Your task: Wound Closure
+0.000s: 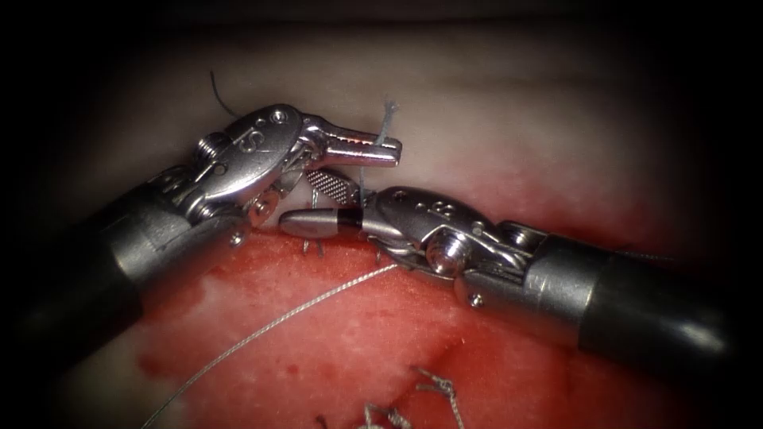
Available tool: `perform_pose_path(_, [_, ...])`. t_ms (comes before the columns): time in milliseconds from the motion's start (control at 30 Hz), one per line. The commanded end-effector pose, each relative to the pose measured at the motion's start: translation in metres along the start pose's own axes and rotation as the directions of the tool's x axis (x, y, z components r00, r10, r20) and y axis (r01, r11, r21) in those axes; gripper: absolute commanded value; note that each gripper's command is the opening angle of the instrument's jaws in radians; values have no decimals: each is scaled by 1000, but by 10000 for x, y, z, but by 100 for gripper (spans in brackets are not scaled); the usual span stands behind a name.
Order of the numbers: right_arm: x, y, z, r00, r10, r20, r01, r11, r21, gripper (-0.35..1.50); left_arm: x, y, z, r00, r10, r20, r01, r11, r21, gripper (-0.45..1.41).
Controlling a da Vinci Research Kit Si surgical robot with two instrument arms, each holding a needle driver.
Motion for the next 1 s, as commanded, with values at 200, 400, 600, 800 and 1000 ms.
perform_pose_path(200, [-17, -1, 4, 999, -31, 11, 31, 1000, -3, 86, 14, -5, 4, 1000, -6, -3, 6, 1000, -11, -45])
perform_pose_path(400, [-17, -4, 4, 1000, 4, 9, -4, 1000, -1, -35, 14, -2, 7, 1000, -18, -1, 18, 1000, -23, -45])
perform_pose_path(600, [-16, -3, 2, 998, 56, 5, -56, 998, -4, -35, 14, 0, 8, 1000, -18, -1, 18, 999, -32, -45])
perform_pose_path(800, [-17, -4, 1, 996, 92, -1, -92, 995, -35, -35, 17, 0, 6, 1000, -29, -1, 29, 999, -42, -45])
perform_pose_path(1000, [-21, -7, -7, 994, 111, 12, -111, 993, -47, -35, 38, -2, -9, 998, -58, -24, 57, 997, -49, -45])
